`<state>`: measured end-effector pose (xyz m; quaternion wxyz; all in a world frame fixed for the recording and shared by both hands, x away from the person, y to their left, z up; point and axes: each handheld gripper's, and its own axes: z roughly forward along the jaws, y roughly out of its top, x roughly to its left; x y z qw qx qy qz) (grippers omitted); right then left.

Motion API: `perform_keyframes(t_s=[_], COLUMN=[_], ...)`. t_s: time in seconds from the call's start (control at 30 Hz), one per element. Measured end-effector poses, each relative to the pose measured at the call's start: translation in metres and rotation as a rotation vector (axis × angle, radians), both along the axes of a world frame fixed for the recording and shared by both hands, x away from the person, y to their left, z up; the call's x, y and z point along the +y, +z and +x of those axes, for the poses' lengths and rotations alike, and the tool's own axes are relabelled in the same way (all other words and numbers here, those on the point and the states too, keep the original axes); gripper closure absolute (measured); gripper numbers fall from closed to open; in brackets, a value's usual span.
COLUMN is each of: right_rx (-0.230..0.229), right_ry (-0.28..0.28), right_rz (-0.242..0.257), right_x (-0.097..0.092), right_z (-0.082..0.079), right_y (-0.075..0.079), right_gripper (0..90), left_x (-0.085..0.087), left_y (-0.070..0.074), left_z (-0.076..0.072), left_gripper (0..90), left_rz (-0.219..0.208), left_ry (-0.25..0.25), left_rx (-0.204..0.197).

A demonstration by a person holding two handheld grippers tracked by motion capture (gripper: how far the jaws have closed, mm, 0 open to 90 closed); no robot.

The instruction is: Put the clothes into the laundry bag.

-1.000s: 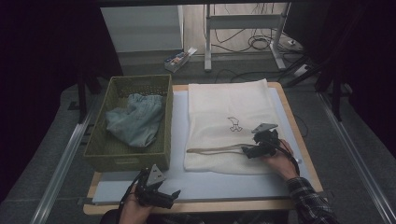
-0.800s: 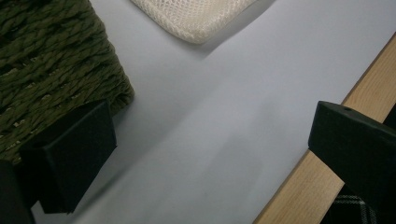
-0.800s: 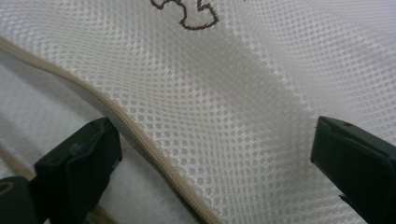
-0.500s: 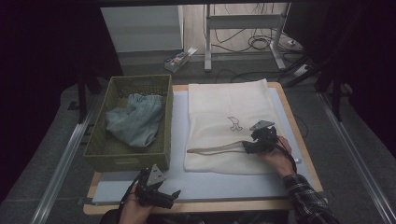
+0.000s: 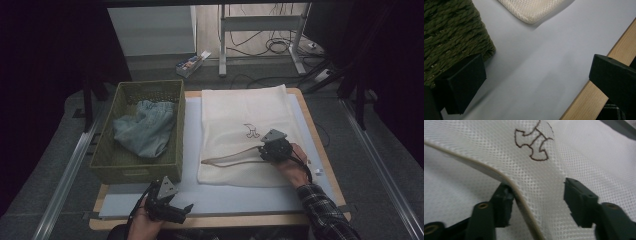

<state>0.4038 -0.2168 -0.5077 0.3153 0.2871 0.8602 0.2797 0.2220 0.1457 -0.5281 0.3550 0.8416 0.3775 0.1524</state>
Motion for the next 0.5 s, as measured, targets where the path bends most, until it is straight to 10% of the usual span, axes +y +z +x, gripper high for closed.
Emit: perform_keyframes(t_s=[0.5], right_rx=[0.004], right_ry=[0.095], right_rz=[0.057], right_x=[-0.002], right_z=[-0.012], right_y=[0.017], right_gripper=[68.1], left_x=[0.000], left_y=[0.001], left_z=[-0.001], left_gripper=[0.8], left_rz=[0.002], left_ry=[0.000], left_rx=[-0.012])
